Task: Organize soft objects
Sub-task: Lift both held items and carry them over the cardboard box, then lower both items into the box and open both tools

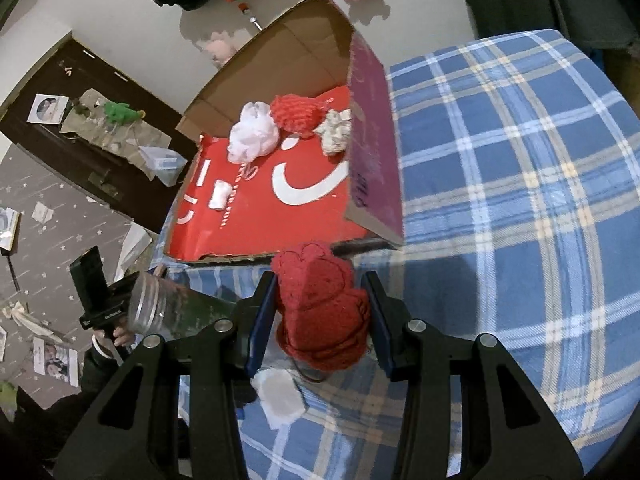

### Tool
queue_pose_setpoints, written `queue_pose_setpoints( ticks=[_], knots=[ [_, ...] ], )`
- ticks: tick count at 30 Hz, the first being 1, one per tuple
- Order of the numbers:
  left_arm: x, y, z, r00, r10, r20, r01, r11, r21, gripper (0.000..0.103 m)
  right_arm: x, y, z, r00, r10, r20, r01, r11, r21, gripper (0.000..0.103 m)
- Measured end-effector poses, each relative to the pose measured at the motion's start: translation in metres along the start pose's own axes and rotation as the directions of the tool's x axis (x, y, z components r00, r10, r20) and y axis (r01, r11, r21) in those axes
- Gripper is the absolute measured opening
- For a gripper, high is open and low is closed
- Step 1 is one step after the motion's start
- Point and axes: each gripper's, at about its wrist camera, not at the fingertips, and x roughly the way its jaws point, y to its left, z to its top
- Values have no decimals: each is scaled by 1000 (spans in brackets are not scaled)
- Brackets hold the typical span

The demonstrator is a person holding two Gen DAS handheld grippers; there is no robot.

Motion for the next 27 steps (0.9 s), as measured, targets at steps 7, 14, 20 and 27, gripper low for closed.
queue_pose_setpoints(
  ticks=[7,14,20,27],
  knots=[
    [-6,-8,17,1000,-12,21,12,1000,24,48,7,17,15,999,42,-13,-42,999,-17,41],
    [-1,-32,48,998,-6,61,1,997,78,48,9,46,37,995,92,33,-90,994,-66,41],
    [33,-55,80,998,48,33,-51,994,100,48,35,79,62,996,61,67,-50,988,-146,41],
    [85,-69,116,989,146,-35,-139,978,156,48,90,120,91,993,-104,53,115,945,-306,41]
  ],
)
